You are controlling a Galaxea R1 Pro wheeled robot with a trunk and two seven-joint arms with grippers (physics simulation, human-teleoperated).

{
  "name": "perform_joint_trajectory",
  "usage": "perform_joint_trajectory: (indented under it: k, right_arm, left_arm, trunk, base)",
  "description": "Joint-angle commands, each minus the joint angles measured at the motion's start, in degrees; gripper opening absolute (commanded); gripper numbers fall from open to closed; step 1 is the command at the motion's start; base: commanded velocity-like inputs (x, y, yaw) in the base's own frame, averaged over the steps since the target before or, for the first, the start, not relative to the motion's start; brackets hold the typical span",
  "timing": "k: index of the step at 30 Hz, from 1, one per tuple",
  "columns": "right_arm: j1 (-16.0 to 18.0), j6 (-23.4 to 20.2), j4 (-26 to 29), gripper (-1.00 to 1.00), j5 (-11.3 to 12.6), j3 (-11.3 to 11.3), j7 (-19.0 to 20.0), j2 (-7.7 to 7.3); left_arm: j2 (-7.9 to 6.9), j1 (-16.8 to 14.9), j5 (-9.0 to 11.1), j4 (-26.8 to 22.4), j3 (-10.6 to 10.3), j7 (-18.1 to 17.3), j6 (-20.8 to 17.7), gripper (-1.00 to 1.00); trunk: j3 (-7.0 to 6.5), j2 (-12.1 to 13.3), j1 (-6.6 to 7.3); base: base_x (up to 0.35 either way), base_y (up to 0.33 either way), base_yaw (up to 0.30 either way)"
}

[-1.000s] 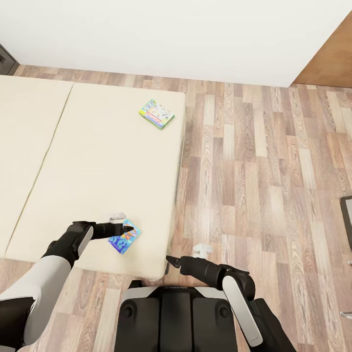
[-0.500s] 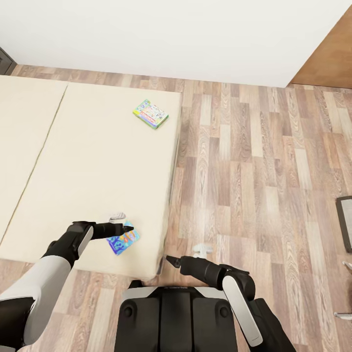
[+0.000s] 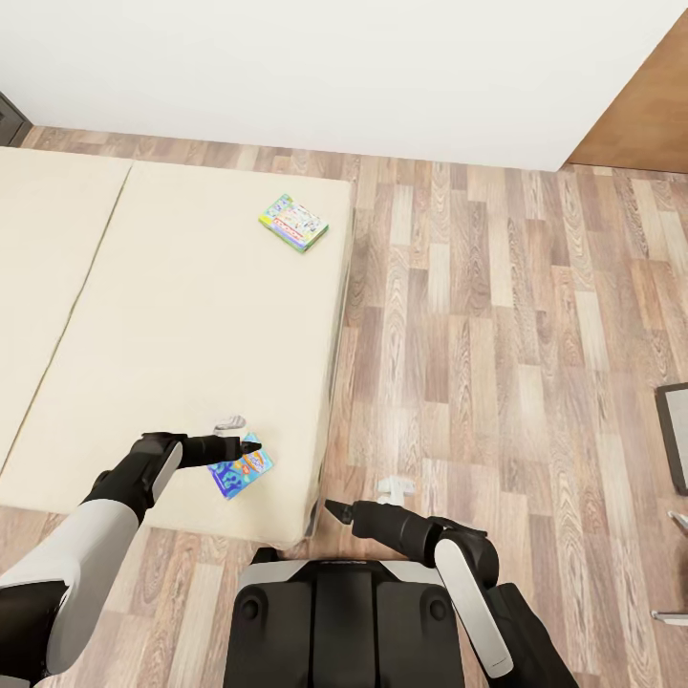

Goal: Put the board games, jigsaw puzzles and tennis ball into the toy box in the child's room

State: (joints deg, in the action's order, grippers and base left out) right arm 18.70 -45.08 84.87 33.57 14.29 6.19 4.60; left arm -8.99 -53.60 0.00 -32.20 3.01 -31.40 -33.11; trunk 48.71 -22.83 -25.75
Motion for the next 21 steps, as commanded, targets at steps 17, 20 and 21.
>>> perform_joint_trajectory:
  k: [17, 20, 21]
  right_arm:
    - [0.05, -0.32, 0.03, 1.0, -0.18, -0.13, 0.32, 0.05]
    - [0.03, -0.34, 0.05, 1.0, -0.18, -0.14, 0.32, 0.04]
    - [0.03, -0.34, 0.04, 1.0, -0.18, -0.14, 0.32, 0.04]
  left_arm:
    - [0.02, -0.01, -0.02, -0.05, 0.24, -0.24, -0.47, 1.0]
    - [0.02, -0.01, -0.03, -0.05, 0.24, -0.24, -0.47, 1.0]
    - [0.02, -0.01, -0.02, -0.05, 0.24, -0.24, -0.47, 1.0]
  trunk:
    - [0.06, -0.09, -0.03]
    - [0.06, -0.09, -0.03]
    - [0.06, -0.09, -0.03]
  base:
    - [0.0, -0.024, 0.0]
    - [0.0, -0.212, 0.0]
    - [0.0, -0.222, 0.0]
